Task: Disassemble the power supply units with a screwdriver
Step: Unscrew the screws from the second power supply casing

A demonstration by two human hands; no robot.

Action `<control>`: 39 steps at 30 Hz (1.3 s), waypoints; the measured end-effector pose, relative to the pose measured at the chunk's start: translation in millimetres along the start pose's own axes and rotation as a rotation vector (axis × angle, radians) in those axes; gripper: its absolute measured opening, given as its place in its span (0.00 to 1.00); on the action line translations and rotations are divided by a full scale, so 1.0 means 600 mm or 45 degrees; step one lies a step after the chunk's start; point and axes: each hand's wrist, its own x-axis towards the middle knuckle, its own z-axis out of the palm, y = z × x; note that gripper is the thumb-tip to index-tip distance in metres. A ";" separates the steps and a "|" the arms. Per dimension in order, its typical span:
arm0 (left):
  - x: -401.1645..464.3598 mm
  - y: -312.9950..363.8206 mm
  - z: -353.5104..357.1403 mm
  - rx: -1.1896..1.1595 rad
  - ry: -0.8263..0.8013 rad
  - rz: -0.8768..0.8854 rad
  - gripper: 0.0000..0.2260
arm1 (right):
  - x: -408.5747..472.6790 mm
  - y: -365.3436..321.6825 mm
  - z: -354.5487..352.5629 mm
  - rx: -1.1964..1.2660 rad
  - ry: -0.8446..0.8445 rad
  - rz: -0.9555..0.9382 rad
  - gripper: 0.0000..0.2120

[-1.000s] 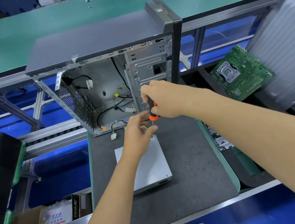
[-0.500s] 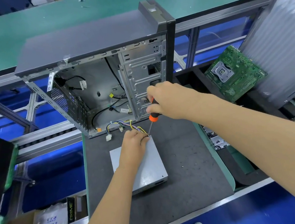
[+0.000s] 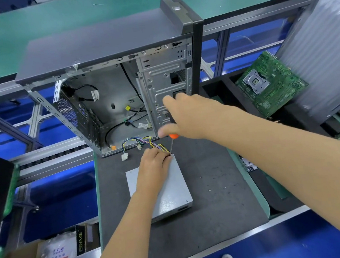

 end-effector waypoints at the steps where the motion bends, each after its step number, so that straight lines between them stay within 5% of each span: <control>1: 0.000 0.000 0.000 0.005 0.001 0.009 0.03 | 0.002 0.000 -0.001 -0.134 0.055 0.027 0.26; 5: 0.002 -0.003 0.001 0.016 0.004 0.028 0.03 | 0.004 0.000 0.005 0.068 0.043 -0.250 0.15; 9: 0.002 0.002 -0.002 0.060 -0.008 0.033 0.03 | 0.005 -0.005 0.007 -0.018 0.067 -0.064 0.26; 17: 0.001 0.015 -0.007 0.116 0.028 0.052 0.05 | 0.005 0.030 -0.006 0.227 0.166 -0.124 0.14; 24: -0.001 0.029 0.003 0.006 -0.083 -0.010 0.03 | -0.024 0.122 -0.029 0.487 0.470 0.163 0.09; 30: 0.001 0.117 0.073 0.421 -0.656 0.219 0.10 | -0.052 0.161 0.010 0.537 0.494 0.299 0.10; 39: -0.005 0.160 0.122 0.567 -0.966 -0.067 0.12 | -0.085 0.185 0.064 0.620 0.553 0.307 0.10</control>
